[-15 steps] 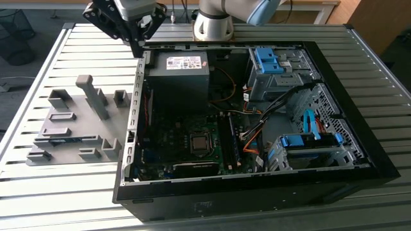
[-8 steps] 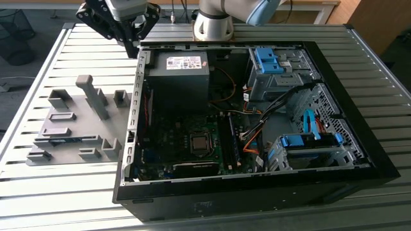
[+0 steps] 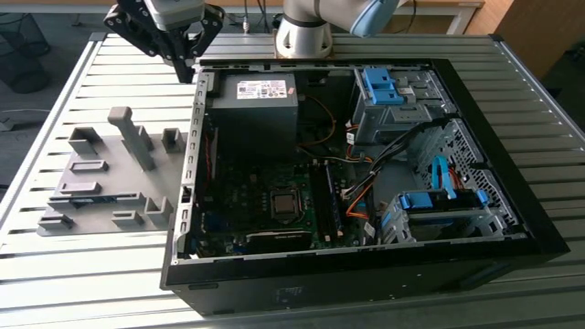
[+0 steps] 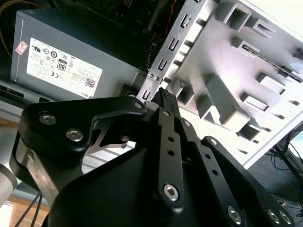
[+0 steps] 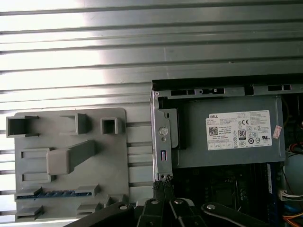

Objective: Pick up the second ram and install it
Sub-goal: 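Reach for the second ram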

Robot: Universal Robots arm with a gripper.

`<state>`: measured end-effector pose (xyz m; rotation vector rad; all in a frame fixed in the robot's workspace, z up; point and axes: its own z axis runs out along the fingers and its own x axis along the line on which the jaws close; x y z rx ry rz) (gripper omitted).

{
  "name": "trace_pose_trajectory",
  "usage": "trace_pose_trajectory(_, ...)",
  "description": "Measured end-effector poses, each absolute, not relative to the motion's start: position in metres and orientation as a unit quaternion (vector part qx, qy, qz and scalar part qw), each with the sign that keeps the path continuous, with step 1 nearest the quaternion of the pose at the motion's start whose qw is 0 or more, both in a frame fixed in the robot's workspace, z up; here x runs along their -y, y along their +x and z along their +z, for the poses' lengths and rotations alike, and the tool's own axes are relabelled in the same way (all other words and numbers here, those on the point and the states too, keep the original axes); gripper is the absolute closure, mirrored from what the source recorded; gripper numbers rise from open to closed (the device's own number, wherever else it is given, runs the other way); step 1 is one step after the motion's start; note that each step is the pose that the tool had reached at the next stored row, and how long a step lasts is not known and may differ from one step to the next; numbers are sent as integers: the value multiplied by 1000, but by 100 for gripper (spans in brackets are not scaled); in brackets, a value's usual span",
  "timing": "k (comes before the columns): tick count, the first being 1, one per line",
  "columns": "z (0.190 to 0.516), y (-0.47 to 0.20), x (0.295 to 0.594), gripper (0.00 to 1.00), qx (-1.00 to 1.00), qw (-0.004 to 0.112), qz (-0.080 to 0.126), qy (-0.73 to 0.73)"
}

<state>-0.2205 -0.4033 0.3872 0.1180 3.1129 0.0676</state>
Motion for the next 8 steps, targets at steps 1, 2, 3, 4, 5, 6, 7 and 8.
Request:
trace_pose_trajectory(1,387,-221,403,88,-999,13,22,38)
trace_pose_trajectory(2,387,-221,403,88,-999,13,22,38)
trace_pose_trajectory(3,387,-221,403,88,-999,13,22,38)
trace_pose_trajectory(4,387,-221,403,88,-999,13,22,38)
trace_pose_trajectory(5,387,-222,403,88,-999,13,22,38)
trace_pose_trajectory(6,387,-222,403,88,-999,13,22,38)
trace_pose_trajectory(7,387,-222,403,88,-999,13,22,38)
trace_pose_trajectory(8,387,-223,403,88,-999,13,22,38)
